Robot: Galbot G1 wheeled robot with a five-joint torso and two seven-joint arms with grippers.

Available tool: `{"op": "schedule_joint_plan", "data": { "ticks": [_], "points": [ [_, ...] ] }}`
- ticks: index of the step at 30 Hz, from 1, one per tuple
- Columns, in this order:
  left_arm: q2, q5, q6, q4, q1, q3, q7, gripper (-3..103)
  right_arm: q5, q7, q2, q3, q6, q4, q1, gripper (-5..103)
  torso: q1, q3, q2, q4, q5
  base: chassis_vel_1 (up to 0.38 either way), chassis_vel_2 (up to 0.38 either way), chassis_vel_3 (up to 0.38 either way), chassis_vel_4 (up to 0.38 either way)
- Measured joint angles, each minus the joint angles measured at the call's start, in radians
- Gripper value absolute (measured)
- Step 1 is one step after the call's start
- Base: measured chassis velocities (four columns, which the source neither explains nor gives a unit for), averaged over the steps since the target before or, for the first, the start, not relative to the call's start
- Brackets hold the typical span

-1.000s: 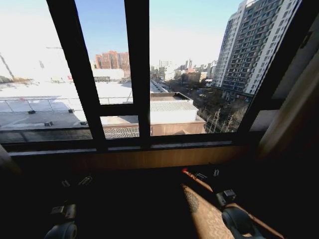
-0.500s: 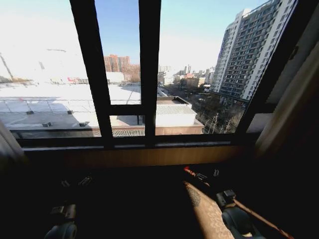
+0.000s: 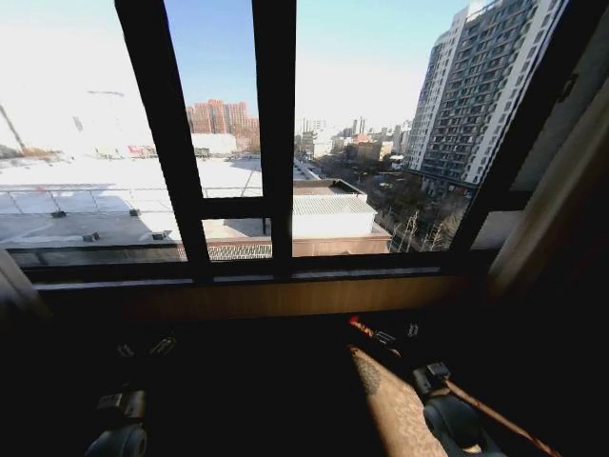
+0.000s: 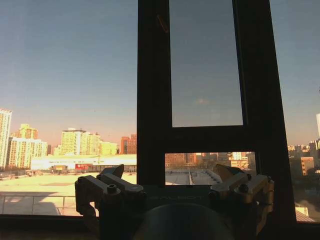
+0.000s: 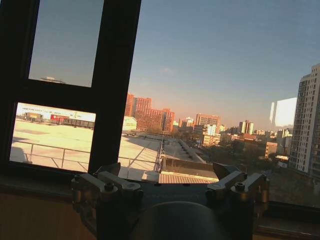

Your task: Open the curtains by pulling them apart, changing their state from closed to fully open.

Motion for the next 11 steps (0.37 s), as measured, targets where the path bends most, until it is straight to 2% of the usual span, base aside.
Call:
{"op": "schedule_joint_plan", "data": {
  "ticks": [11],
  "points": [
    [0.000, 0.000, 0.000, 0.000, 0.000, 0.000, 0.000, 100, 0.000, 0.000, 0.000, 0.000, 0.000, 0.000, 0.000, 100, 0.001, 0.000, 0.000, 0.0001, -0.0004, 0.000, 0.000, 0.000, 0.000]
  ]
}}
